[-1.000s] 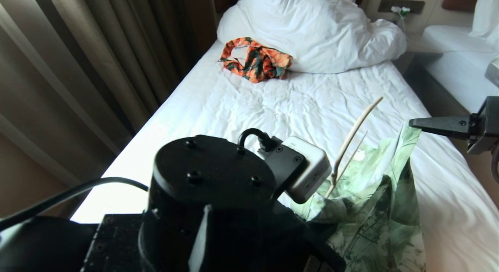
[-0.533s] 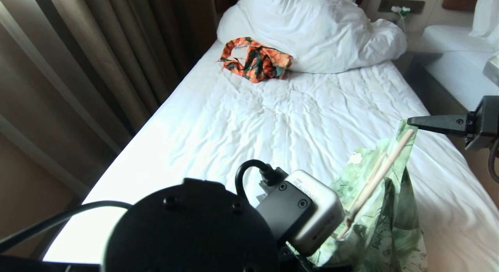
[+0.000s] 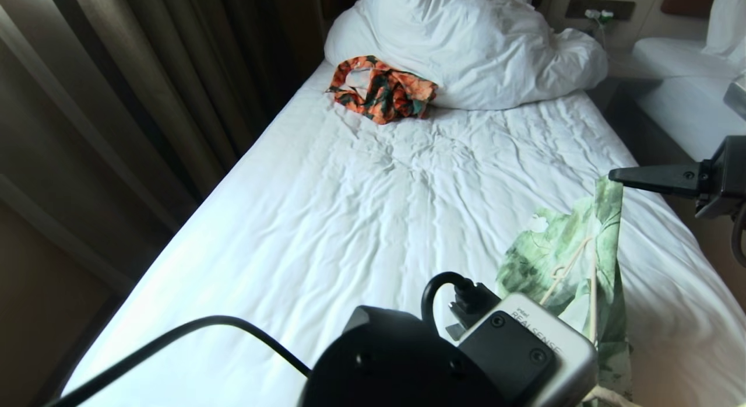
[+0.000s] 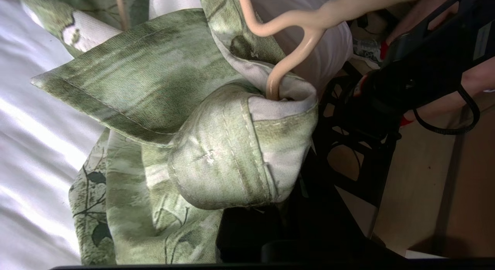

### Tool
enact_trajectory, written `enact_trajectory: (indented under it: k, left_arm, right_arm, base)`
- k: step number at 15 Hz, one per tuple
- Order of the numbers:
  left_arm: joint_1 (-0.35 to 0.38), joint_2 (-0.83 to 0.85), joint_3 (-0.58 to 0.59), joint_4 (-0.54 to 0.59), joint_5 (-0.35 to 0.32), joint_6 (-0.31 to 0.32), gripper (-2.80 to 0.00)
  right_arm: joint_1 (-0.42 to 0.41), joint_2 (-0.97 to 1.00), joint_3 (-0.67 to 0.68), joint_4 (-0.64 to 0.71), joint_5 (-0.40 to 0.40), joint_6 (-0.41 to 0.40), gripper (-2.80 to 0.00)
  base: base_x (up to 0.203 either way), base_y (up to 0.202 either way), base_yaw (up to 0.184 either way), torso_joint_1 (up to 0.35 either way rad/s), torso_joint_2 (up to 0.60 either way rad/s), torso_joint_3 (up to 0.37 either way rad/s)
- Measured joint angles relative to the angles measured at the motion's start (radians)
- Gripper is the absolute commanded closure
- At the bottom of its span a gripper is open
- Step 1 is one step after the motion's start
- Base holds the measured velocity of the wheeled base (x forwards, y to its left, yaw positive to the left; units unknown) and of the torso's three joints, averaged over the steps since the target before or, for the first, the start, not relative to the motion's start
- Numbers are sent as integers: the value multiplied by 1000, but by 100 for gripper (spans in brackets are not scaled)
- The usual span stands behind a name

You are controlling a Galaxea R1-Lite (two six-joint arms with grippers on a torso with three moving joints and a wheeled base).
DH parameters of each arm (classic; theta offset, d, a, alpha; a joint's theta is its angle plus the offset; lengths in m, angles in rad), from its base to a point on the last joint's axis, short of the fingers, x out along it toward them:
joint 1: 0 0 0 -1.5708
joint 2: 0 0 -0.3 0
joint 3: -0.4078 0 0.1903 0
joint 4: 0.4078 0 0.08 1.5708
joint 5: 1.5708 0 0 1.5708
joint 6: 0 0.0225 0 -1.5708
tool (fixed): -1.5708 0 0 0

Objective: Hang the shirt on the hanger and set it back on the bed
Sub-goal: Hook the other side of the shirt onto the hanger

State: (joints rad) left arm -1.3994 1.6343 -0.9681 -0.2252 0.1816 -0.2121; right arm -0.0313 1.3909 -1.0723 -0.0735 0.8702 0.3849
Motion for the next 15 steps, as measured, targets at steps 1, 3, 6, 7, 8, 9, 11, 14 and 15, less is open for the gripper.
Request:
enact_trajectory:
  k: [1,3,6,7,8,9,11,14,15]
  left_arm:
    - [0,18,-13,-2,-10,0,0]
    - [0,51,-39,-5,-26,-2,0]
    - [6,94,-85,5,-39,-2,0]
    - [13,107,-103,16,-59,-2,0]
    - [22,118,-123,37,-86,-2,0]
    - [33,125,-144,62,-107,-3,0]
    - [49,133,-169,104,-147,-7,0]
    - [54,130,-167,106,-153,-36,0]
    - [55,124,-165,106,-150,-46,0]
  right_arm:
    - [4,1,-12,0,1,-2,0]
    - [17,2,-27,1,2,-6,0]
    - [54,2,-41,3,3,-13,0]
    - [70,2,-47,7,3,-16,0]
    - [86,2,-51,8,3,-17,0]
    - [99,1,-55,8,4,-22,0]
    - [108,0,-59,11,4,-33,0]
    - [65,4,-59,11,4,-43,0]
    - [41,13,-55,11,4,-59,0]
  base:
    - [0,0,0,0,0,0]
    - [0,0,0,0,0,0]
    - [0,0,0,0,0,0]
    - [0,0,0,0,0,0]
    - [0,0,0,0,0,0]
    - [0,0,0,0,0,0]
    - [0,0,0,0,0,0]
    - [0,0,0,0,0,0]
    - [0,0,0,0,0,0]
